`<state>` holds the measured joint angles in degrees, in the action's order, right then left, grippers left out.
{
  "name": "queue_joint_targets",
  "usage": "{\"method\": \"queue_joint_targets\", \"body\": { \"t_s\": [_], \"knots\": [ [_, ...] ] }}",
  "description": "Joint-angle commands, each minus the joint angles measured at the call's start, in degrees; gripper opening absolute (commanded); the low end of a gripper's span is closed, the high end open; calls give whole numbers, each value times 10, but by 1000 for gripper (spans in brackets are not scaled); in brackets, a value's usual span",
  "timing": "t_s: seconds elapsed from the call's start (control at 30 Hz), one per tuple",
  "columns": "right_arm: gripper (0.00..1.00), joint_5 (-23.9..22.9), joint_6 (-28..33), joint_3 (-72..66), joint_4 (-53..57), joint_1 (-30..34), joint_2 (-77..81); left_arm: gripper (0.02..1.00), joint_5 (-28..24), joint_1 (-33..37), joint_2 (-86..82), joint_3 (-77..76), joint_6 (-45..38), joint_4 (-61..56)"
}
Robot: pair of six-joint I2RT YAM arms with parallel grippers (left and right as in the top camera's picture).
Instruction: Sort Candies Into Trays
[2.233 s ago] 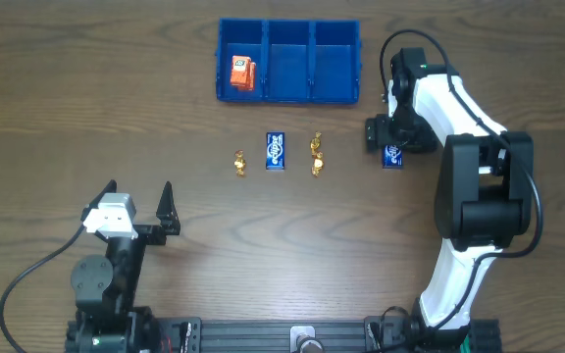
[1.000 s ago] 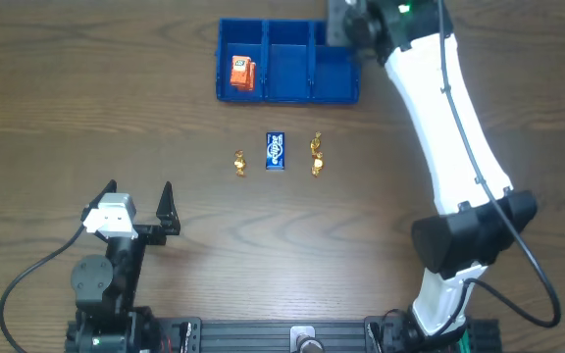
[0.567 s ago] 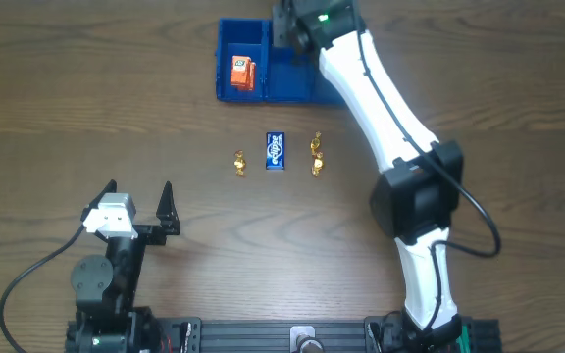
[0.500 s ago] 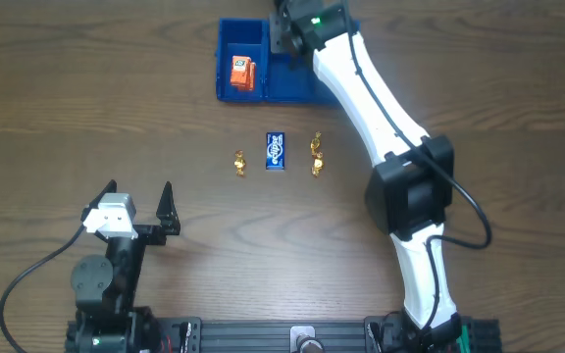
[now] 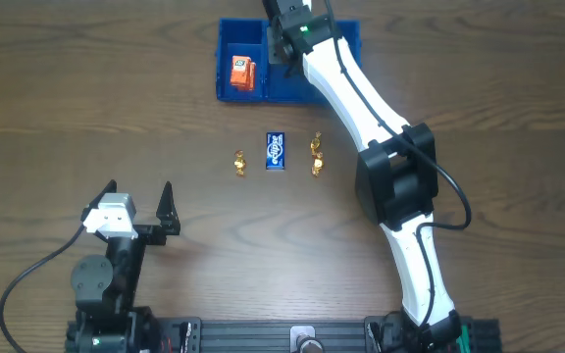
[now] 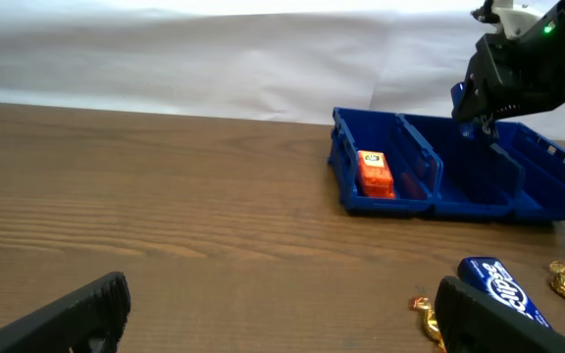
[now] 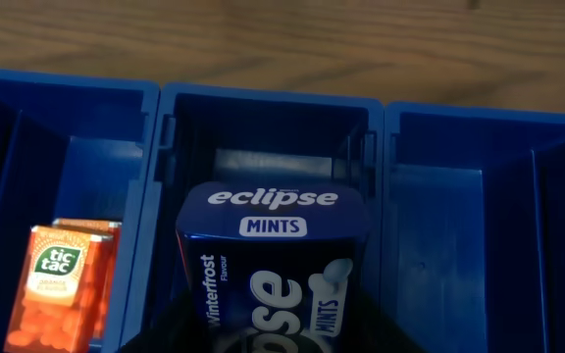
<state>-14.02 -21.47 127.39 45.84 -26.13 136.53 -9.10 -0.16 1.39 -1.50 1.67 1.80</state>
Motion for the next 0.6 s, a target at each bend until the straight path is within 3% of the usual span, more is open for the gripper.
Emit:
{"method": "queue_joint_targets", "body": {
  "t_s": [0.03, 0.13, 0.17, 0.2, 0.23, 0.27, 0.43, 0.6],
  "knots": [
    [40, -16, -11, 5, -5, -6, 14, 998, -10, 2, -4, 12, 2, 18],
    [207, -16, -11, 5, -8, -9, 19, 998, -10, 2, -4, 12, 2, 18],
    [404, -15, -11, 5, -8, -10, 19, 998, -10, 2, -4, 12, 2, 18],
    [700, -15, -11, 5, -8, -12, 19, 998, -10, 2, -4, 12, 2, 18],
    [904, -15, -10, 5, -10, -15, 19, 998, -10, 2, -4, 12, 2, 18],
    [1000, -14, -10, 5, -12, -16, 19, 998, -10, 2, -4, 12, 2, 18],
    [998, -14, -10, 43, 14, -22, 19, 998, -10, 2, -4, 12, 2, 18],
    [1000, -13, -14, 181, 166, -22, 4, 998, -10, 2, -4, 12, 2, 18]
  ]
}}
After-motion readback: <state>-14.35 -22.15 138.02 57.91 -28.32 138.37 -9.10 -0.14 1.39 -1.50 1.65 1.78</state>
